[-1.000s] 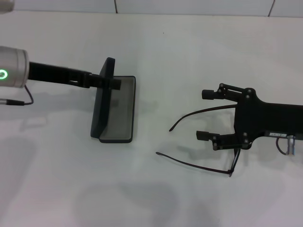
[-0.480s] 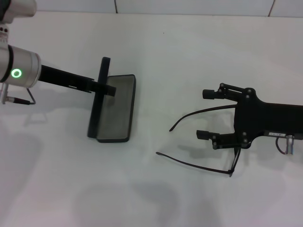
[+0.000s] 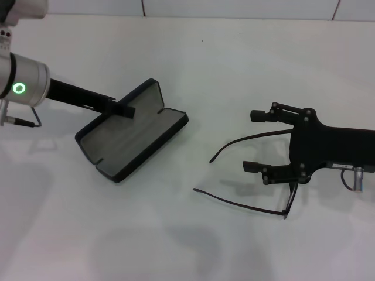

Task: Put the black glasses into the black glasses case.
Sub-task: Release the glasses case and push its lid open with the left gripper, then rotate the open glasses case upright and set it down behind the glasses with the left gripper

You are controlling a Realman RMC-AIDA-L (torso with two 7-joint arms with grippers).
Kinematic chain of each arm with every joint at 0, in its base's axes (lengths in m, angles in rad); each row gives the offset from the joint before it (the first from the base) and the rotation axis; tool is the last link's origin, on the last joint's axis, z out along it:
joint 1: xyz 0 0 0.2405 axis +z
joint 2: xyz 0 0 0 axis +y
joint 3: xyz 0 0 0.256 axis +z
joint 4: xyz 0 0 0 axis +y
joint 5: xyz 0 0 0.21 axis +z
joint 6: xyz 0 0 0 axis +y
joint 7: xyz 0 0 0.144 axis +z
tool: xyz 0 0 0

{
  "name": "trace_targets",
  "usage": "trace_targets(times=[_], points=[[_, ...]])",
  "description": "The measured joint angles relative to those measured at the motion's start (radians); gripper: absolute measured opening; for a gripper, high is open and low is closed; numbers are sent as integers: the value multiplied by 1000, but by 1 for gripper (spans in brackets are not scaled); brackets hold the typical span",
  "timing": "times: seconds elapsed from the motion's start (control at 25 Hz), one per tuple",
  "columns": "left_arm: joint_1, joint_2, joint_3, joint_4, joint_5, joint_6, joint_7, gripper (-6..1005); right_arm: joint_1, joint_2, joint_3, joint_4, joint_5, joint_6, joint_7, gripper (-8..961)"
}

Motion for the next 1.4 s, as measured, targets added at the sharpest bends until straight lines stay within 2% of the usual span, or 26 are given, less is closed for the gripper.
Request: trace_targets(times=[0.2, 0.4, 0.6, 0.8, 0.92, 1.08, 1.4], points=[[-29, 5, 0, 0, 16, -2, 60, 326, -2, 0, 0, 10, 0, 0, -31, 885], [-72, 14, 0, 0, 14, -10, 174, 205, -19, 1, -1, 11, 0, -8, -49, 884], [-150, 10, 0, 16, 7, -85, 362, 205, -28, 6, -10, 15, -1, -15, -59, 884], [-256, 0, 0, 178, 131, -183, 536, 206, -32, 9, -20, 44, -1, -18, -72, 885], [-315, -7, 0, 311, 232, -281, 548, 206, -37, 10, -27, 53, 2, -19, -74, 885], [-362, -10, -1, 456, 304, -371, 544, 206, -48, 10, -28, 63, 6, -23, -92, 884], [-398, -11, -2, 493, 318, -381, 543, 205, -68, 9, -20, 66, 9, -25, -100, 881]])
